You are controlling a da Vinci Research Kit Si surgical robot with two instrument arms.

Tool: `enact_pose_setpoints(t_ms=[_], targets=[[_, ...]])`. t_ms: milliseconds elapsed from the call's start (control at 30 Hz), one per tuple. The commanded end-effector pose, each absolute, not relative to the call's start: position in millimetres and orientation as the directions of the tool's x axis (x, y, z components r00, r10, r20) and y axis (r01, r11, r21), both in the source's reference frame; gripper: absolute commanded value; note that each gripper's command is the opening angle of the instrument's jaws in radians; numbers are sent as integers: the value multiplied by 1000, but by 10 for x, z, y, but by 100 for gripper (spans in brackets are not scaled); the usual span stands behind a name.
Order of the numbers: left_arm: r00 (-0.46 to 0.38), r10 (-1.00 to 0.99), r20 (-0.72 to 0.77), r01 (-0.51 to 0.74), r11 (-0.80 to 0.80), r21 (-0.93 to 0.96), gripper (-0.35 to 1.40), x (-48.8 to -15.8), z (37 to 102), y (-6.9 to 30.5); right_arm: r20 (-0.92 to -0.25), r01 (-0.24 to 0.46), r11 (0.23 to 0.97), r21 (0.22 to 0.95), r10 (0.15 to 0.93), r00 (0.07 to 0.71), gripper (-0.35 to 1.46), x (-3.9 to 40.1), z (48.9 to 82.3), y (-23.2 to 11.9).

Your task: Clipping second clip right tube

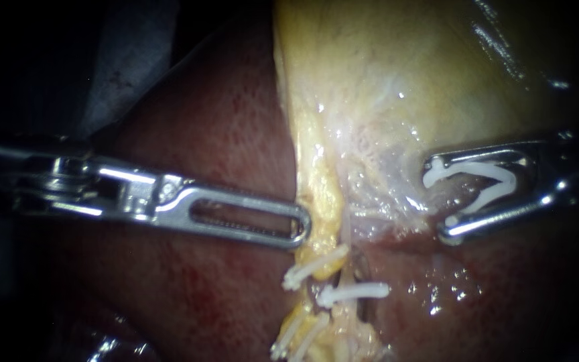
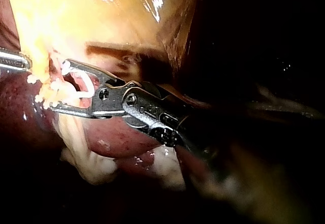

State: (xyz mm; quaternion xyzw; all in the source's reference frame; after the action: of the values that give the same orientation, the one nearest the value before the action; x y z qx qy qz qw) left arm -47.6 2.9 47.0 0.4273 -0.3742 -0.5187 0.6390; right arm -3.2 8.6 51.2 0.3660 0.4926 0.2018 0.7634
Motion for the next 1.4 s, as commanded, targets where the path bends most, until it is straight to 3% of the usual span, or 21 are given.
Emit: enact_pose_setpoints(t_ms=[33,600,833,1100,1400], targets=[[182,-983,35,343,97,934,-35,-476,470,28,-604,52,651,757,669,433,52,-32,512,85],[173,-985,23,338,82,938,-35,-435,437,50,-583,48,631,774,683,439,52,-22,523,70],[140,-990,22,334,68,940,-35,-416,417,65,-536,32,586,810,717,446,51,-14,530,61],[135,-991,20,333,64,941,-35,-412,409,65,-471,18,522,852,752,462,49,2,540,38],[134,-991,19,334,63,940,-35,-413,406,63,-442,22,493,870,758,480,48,19,561,16]])
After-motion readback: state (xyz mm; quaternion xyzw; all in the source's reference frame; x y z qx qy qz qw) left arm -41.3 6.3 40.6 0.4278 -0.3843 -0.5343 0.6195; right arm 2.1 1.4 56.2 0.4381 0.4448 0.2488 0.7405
